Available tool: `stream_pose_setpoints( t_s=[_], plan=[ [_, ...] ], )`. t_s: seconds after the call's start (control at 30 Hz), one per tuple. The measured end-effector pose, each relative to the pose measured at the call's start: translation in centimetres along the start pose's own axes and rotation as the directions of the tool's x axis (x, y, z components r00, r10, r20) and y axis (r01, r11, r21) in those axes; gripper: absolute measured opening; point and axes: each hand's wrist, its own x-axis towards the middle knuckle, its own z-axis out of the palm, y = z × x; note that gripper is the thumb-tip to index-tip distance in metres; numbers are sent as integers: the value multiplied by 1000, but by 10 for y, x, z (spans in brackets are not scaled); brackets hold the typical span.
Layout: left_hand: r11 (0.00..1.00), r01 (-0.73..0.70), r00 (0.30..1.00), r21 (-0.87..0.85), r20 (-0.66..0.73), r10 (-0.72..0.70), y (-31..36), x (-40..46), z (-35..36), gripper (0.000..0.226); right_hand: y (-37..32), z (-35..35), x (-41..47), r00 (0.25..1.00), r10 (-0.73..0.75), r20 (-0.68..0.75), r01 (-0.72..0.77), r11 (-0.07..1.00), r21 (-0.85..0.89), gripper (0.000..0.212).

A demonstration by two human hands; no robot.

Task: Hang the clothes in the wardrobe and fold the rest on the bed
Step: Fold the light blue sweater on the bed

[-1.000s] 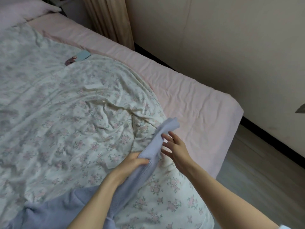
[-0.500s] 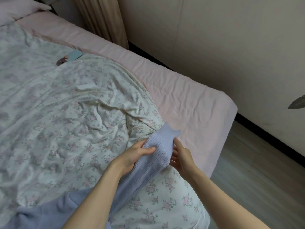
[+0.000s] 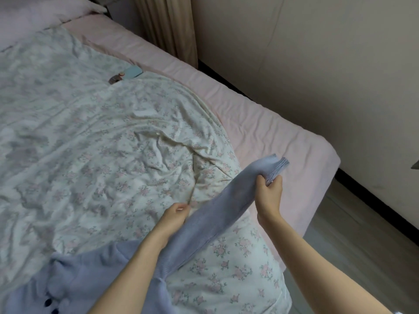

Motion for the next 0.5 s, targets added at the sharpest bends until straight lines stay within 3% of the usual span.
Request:
stream_pose_setpoints(
  t_s=[0.1,0.13,0.27,0.33,0.4,0.5],
  plan=[
    [899,217,976,-381,54,-213,-32,-19,-26,50,-13,19,-32,981,-175,87,180,983,-48,25],
    [862,254,966,-438,71,-248,-38,-23,-33,53,-17,22,-42,968,-226,112,232,972,-46,28],
    [721,295,956,-627,195,-221,-67,-58,-74,60,-31,46,-112,841,-396,369,435,900,-24,35],
    [572,287,956,-768,269,-118,-77,-75,-91,71,-29,53,-151,700,-433,568,535,845,-15,34],
    [459,267,953,-848,303,5,-94,-99,-114,83,-16,61,-194,490,-412,768,634,774,11,30],
    [414,279,917,-867,369,154,-127,-130,-148,94,12,69,-243,194,-415,889,813,575,91,36]
  ],
)
